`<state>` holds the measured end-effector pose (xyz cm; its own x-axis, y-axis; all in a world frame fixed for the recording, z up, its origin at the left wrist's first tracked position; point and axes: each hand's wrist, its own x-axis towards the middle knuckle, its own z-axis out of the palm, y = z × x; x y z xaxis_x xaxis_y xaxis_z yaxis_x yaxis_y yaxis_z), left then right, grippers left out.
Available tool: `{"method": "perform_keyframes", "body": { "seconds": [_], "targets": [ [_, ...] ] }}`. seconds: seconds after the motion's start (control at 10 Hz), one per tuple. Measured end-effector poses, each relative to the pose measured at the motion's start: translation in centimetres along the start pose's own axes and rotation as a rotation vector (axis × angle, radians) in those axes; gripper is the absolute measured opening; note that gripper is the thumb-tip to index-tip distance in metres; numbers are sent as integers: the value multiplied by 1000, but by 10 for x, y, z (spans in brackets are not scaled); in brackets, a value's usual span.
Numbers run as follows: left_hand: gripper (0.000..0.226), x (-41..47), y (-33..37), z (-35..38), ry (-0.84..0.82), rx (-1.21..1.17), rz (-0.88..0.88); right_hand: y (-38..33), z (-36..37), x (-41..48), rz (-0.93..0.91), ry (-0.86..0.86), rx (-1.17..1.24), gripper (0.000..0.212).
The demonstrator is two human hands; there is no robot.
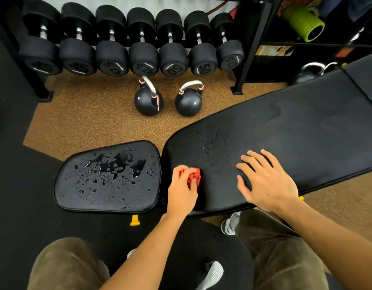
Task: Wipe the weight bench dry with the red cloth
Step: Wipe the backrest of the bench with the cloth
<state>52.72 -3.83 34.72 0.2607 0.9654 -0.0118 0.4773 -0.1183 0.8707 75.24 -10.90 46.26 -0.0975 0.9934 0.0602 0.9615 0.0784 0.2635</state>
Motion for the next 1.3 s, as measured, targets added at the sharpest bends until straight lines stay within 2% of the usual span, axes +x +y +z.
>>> {"method": "perform_keyframes", "body": {
  "seconds": [0.1, 0.2, 0.4, 0.6, 0.8, 0.9, 1.0, 1.1, 1.2, 1.3],
  "targets": [
    [23, 15, 20, 8, 54, -50, -65, -1, -1, 0, 1, -6, -8, 41],
    [26, 7, 35, 16, 15, -61, 31, -1, -1, 0, 4, 4, -7, 40],
    [29, -19, 9, 0, -74, -30, 163, -2, -1, 1, 5, -16, -6, 41],
    [26, 23, 27, 11, 23, -56, -7, -1, -2, 1, 8, -17, -5, 42],
    [28, 9, 50, 17, -66, -81, 162, -1, 1, 0, 8, -4, -10, 41],
    [32, -5, 31, 9, -99, -106, 231, 0, 3, 0, 9, 12, -2, 40],
    [31, -1, 14, 5, -69, -62, 206, -1, 6, 0, 6, 13, -4, 40],
    [28, 19, 24, 13, -1, -67, 88, 0, 5, 1, 11, 5, -4, 41],
    [27, 32, 48, 26, 38, -104, 56, -1, 5, 0, 16, 20, 4, 41],
    [28, 24, 67, 31, -20, -118, 177, 0, 4, 0, 7, 42, 11, 39]
  ]
}}
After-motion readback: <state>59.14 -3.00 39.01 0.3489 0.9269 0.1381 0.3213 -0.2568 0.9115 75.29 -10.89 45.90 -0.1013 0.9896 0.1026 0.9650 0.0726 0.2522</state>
